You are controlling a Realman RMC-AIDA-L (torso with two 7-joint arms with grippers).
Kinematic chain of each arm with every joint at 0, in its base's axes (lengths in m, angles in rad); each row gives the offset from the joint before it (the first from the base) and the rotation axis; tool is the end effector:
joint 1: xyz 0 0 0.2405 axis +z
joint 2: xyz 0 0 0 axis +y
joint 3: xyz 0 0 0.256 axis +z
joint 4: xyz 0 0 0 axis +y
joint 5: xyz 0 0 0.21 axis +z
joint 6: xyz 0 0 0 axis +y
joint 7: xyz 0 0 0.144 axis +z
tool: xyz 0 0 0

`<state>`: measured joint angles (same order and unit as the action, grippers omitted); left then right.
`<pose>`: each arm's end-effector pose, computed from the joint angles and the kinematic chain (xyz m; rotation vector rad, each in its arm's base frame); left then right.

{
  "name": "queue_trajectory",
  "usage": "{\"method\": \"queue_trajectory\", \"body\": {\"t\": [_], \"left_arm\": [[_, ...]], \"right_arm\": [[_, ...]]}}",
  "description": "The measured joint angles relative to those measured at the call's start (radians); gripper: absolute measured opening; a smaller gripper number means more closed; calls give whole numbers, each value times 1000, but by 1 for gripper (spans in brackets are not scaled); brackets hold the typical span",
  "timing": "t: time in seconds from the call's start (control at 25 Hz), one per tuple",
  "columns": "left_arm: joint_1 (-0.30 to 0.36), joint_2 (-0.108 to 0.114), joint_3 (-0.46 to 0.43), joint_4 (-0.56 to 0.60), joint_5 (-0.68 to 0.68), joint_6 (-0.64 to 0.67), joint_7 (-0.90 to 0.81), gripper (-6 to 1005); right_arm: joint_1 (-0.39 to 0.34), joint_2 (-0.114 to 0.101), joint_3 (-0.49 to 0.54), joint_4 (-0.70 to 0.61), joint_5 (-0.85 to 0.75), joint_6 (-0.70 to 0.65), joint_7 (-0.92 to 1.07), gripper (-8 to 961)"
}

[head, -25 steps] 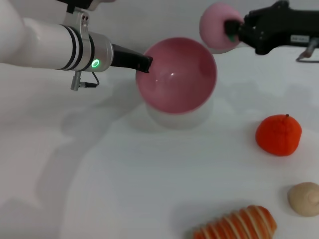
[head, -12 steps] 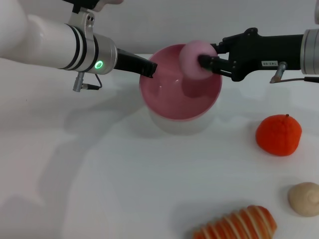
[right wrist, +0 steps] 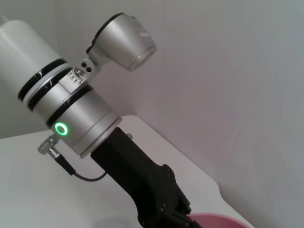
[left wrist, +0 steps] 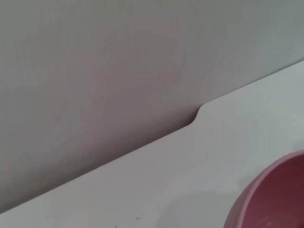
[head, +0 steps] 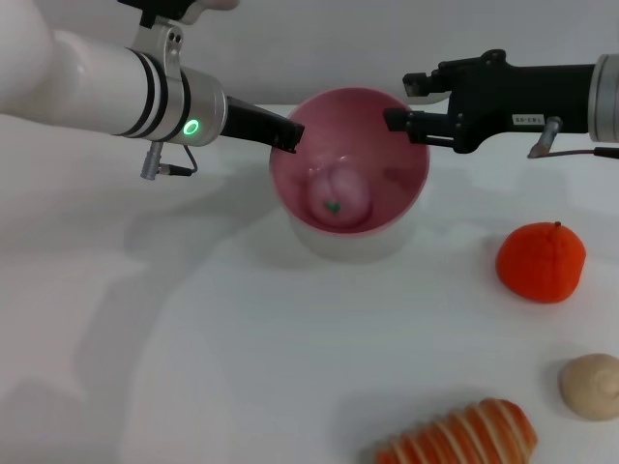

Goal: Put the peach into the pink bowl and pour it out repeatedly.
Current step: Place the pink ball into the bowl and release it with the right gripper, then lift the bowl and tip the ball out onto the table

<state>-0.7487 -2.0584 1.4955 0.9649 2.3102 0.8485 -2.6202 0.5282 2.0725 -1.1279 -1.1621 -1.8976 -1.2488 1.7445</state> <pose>-0.1488 0.4315 -0.0453 -2.4016 -0.9311 -0.0980 0.1645 0.3873 0.0283 -2.6308 0.3279 0.4700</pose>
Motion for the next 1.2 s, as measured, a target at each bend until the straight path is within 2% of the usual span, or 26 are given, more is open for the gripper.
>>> {"method": "queue_trajectory", "body": {"t": [0.12, 0.56, 0.68, 0.8, 0.84, 0.88, 1.08, 1.2], "left_arm": [[0, 0, 0, 0, 0, 0, 0, 40], [6, 0, 4, 0, 0, 0, 0, 40], [8, 0, 6, 0, 0, -1, 0, 40], [13, 0, 9, 0, 0, -7, 0, 40], [15, 0, 10, 0, 0, -8, 0, 40], [17, 0, 10, -1, 0, -8, 1, 40], [24, -2, 10, -2, 0, -12, 5, 40], [28, -2, 10, -2, 0, -12, 4, 40]], "right_arm": [[-3, 0, 7, -2, 6, 0, 0, 477], [-35, -2, 13, -40, 55, -7, -1, 471], [-65, 1, 44, -58, 124, 1, -38, 471], [-102, -1, 115, 9, 346, -11, -174, 471], [-121, -4, 171, 94, 525, -41, -284, 471], [-121, -4, 171, 94, 525, -41, -284, 471], [-154, 0, 321, 414, 958, -242, -638, 471], [-161, -2, 347, 624, 1212, -355, -848, 471]]}}
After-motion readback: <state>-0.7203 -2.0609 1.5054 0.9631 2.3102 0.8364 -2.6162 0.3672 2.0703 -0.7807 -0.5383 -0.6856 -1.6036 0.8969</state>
